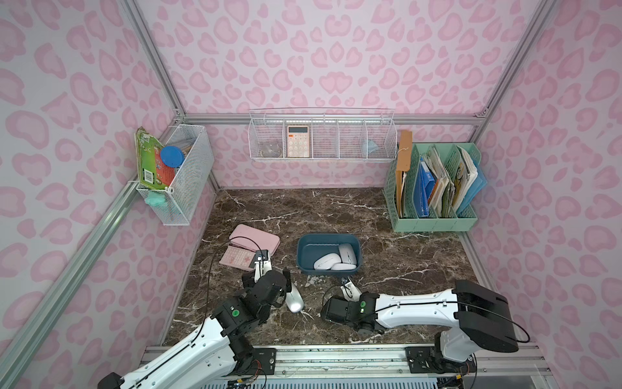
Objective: Take out the mouse from the storage box
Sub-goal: Place the mouse at the center of the board, then pick up the mouse from the storage box.
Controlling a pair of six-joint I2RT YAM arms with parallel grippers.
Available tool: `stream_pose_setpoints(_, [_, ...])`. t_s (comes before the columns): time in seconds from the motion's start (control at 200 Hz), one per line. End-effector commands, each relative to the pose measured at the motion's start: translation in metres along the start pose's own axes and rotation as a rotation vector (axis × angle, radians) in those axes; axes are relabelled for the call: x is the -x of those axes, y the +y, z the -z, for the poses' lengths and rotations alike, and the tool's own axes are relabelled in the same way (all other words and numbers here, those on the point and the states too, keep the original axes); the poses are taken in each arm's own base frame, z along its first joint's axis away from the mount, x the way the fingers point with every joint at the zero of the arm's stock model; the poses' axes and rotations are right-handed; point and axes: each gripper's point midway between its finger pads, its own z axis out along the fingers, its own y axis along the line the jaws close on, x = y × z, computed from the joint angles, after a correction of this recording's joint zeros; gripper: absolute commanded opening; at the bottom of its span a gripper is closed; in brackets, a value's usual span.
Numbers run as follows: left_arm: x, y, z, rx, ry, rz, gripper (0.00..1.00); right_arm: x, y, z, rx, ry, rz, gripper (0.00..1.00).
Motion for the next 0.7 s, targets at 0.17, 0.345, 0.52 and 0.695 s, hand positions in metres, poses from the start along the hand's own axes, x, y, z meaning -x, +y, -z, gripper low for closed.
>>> stream_pose_setpoints(0.17, [0.003,-0.01,-0.002,-0.037,0.006,-0.01,0.99,0.035,-0.005,0.034,0.188,-0.134,-0.064,0.7])
stream_pose_setpoints(0.345, [-0.001,-0.054,-0.008,-0.186,0.113,-0.064,0.99,0.057,-0.058,0.038,0.28,-0.229,-0.233,0.72])
stream_pose_setpoints(0.52, [0.014,-0.1,-0.023,-0.211,0.277,-0.174,0.99,0.069,-0.098,0.033,0.355,-0.333,-0.356,0.74])
stream_pose_setpoints(0.695, [-0.003,-0.145,-0.042,-0.248,0.509,-0.295,0.97,0.067,-0.113,0.019,0.357,-0.343,-0.383,0.75])
